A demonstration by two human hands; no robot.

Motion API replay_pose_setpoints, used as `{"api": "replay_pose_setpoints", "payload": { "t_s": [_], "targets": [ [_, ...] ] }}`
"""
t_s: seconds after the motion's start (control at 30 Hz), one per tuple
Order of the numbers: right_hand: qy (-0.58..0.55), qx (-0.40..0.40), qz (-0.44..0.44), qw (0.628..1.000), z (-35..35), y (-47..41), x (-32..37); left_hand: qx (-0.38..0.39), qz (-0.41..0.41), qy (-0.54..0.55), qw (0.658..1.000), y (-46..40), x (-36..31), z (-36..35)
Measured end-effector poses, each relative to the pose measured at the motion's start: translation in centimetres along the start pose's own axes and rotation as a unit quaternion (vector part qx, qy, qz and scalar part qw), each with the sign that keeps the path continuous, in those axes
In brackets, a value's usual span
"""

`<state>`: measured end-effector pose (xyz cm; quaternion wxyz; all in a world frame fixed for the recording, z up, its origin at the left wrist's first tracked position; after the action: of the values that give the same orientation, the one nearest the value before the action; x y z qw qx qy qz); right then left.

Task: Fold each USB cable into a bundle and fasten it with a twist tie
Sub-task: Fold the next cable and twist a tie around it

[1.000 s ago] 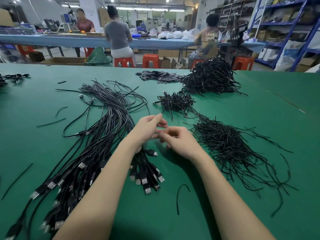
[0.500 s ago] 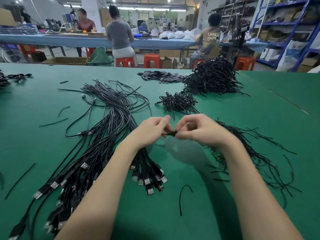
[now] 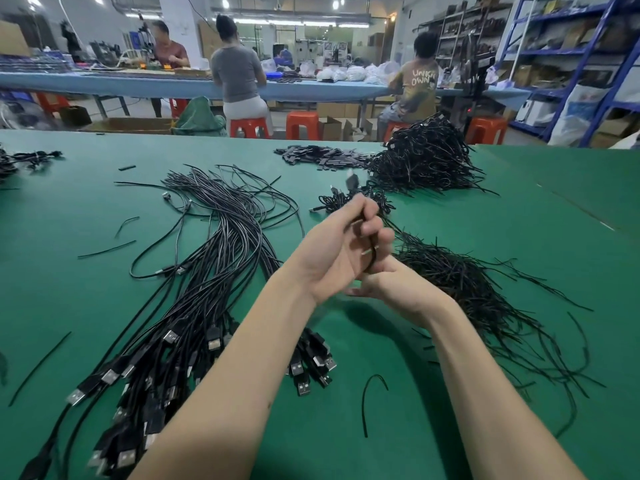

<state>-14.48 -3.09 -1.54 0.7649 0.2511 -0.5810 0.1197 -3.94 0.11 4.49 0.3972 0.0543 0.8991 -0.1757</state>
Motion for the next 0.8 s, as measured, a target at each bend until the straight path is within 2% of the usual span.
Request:
{"api": "replay_pose_setpoints", "payload": {
  "t_s": [0.07, 0.17, 0.23, 0.37, 0.47, 0.6, 0.73, 0.8],
  "targets": [
    [0.073, 0.01, 0.022, 0.997, 0.0, 0.1, 0.4, -0.036, -0.016, 0.092, 0.995, -0.1, -0.8, 0.5],
    [0.1, 0.023, 0.054, 0.993, 0.2, 0.2, 1.5, -0.066, -0.033, 0.2, 0.977, -0.1, -1.8, 0.9],
    [0.14, 0.033, 0.057, 0.988, -0.4, 0.5, 1.8, -0.088, -0.03, 0.223, 0.97, -0.2, -1.8, 1.1],
    [0.226, -0.007, 0.045, 0.973, -0.7, 0.6, 1.8, -0.146, -0.027, 0.206, 0.967, -0.6, -1.1, 2.3],
    [0.166, 0.014, 0.029, 0.986, 0.1, 0.8, 1.7, -0.162, -0.039, 0.195, 0.966, -0.7, -1.8, 3.7],
    [-0.009, 0.084, -0.008, 0.996, 1.8, 2.5, 2.3, -0.211, -0.045, 0.144, 0.966, -0.7, -2.3, 5.3],
    [-0.044, 0.11, -0.007, 0.993, 2.6, 3.7, 3.3, -0.222, -0.051, 0.114, 0.967, -0.9, -2.1, 5.3],
    [-0.084, 0.156, 0.018, 0.984, 2.5, 4.2, 3.8, -0.21, -0.048, 0.12, 0.969, -0.9, -2.0, 4.8]
  ]
}}
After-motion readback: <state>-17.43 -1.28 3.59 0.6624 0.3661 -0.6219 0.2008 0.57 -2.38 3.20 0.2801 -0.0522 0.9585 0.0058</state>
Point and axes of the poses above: each hand's wrist, its own y-axis away from the middle knuckle, its own z-axis out of the back of the hand, x = y × z, the point moved 3 cm from there along -y, towards the middle knuckle, and after that the axes turned 14 degrees about -z, right-handed, at the moved point
